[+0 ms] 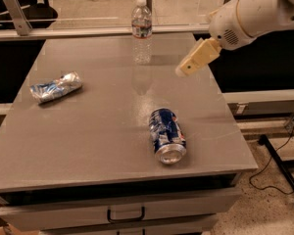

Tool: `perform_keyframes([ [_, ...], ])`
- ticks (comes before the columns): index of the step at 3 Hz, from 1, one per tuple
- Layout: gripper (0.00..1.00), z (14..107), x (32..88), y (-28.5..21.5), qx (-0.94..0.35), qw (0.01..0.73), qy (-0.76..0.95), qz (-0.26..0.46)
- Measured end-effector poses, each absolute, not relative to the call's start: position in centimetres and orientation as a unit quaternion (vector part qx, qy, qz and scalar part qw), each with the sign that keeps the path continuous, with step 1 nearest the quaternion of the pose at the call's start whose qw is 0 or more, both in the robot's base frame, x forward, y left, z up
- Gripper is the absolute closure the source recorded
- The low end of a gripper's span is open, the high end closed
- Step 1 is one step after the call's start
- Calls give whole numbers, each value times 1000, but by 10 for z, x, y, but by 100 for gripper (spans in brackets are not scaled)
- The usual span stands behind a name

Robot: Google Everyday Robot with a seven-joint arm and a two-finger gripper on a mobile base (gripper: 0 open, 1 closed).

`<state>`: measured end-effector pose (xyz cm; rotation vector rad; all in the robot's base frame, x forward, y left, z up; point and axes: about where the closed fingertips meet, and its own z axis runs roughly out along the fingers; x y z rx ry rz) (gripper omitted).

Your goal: Pick water bottle

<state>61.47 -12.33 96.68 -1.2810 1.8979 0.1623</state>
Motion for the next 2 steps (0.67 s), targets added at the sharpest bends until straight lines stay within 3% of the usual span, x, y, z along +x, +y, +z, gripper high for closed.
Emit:
perform_keyframes([
  [2,0,954,700,-56,-452,511,714,159],
])
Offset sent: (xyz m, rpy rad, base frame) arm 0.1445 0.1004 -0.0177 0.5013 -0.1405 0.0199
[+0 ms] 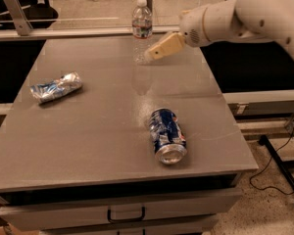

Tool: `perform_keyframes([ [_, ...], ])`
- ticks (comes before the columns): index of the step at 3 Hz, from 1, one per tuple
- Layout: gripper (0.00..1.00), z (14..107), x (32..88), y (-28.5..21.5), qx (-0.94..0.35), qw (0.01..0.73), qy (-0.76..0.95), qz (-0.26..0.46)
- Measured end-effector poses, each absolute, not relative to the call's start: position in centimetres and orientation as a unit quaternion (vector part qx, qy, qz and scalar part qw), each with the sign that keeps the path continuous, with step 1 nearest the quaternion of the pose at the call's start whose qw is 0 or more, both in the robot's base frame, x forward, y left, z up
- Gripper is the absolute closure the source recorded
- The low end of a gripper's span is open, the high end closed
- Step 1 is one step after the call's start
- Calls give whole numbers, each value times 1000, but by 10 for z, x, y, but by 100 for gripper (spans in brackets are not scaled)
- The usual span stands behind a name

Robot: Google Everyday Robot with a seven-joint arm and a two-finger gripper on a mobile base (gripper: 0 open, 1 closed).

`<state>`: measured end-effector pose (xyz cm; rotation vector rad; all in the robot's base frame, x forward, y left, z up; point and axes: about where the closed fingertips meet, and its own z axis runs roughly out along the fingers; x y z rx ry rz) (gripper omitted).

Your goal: Pick water bottle

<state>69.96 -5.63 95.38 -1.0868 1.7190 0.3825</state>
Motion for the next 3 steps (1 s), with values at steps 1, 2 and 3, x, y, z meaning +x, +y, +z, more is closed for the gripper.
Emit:
perform_keyframes([
  [1,0,947,739,-26,-425,544,695,203],
  [2,0,938,771,-3,-403,559,685,236],
  [3,18,931,785,17,-393,550,686,269],
])
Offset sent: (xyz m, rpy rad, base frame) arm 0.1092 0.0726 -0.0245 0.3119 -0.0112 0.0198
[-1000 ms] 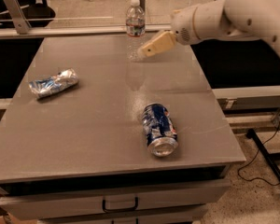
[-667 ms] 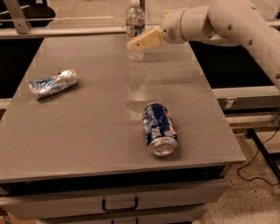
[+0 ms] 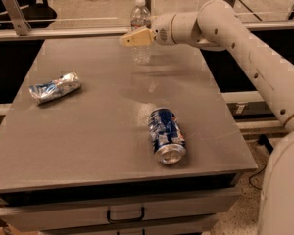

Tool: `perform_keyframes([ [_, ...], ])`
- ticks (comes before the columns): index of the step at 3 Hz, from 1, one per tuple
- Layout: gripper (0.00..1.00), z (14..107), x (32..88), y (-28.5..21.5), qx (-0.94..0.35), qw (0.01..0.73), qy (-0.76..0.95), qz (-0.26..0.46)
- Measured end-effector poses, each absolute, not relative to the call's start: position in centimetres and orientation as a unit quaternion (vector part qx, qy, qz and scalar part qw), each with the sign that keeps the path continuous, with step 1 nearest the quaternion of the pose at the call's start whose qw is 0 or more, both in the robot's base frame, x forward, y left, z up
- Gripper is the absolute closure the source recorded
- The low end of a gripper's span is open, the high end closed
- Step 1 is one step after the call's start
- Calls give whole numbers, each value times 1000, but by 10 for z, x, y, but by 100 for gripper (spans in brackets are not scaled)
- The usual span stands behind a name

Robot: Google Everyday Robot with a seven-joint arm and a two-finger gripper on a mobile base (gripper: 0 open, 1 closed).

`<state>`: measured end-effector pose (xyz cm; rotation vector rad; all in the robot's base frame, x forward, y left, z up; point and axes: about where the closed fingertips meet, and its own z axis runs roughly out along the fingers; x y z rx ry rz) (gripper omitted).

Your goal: Pick water bottle

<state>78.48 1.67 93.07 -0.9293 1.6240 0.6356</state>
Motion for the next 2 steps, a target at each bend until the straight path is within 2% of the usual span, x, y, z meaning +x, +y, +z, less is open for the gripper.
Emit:
perform_keyframes([
  [2,64,946,772,20,-383,556,670,309],
])
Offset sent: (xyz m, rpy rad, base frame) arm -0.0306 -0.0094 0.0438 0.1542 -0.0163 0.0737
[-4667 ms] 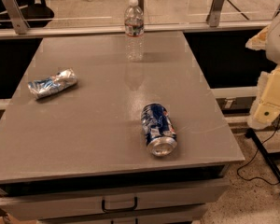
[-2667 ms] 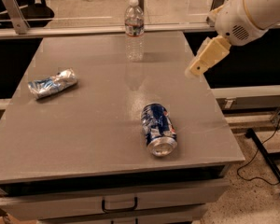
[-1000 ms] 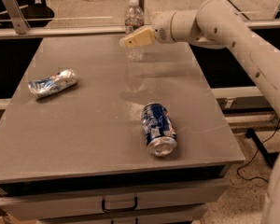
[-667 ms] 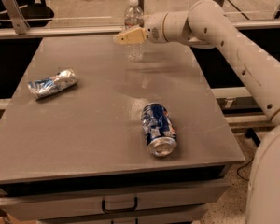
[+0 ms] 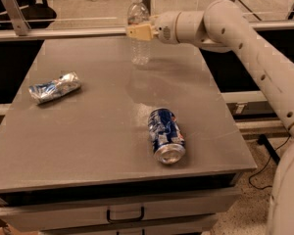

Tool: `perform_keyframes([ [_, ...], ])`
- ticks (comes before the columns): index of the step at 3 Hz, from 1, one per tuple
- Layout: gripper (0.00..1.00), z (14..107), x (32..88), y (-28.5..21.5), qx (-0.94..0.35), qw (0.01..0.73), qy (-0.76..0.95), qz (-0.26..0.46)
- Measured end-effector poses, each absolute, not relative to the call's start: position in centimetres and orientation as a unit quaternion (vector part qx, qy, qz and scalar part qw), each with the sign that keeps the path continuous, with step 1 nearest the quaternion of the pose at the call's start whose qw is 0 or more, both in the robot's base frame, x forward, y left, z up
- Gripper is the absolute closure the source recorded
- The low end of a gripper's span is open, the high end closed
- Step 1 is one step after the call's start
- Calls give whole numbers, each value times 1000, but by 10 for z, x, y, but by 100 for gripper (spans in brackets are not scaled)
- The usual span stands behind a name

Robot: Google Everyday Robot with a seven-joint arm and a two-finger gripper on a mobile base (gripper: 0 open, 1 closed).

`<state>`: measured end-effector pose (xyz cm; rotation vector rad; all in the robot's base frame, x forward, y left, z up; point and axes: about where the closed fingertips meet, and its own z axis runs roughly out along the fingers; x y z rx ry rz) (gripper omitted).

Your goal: Pick water bottle

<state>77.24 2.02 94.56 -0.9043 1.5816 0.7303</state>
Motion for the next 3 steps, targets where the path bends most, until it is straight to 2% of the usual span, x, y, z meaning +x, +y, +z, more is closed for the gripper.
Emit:
perform_keyframes([
  [1,88,982,743,21,-401,563,633,348],
  [2,100,997,697,32,-427,533,606,407],
  [3,100,995,688,36,-438,522,601,417],
])
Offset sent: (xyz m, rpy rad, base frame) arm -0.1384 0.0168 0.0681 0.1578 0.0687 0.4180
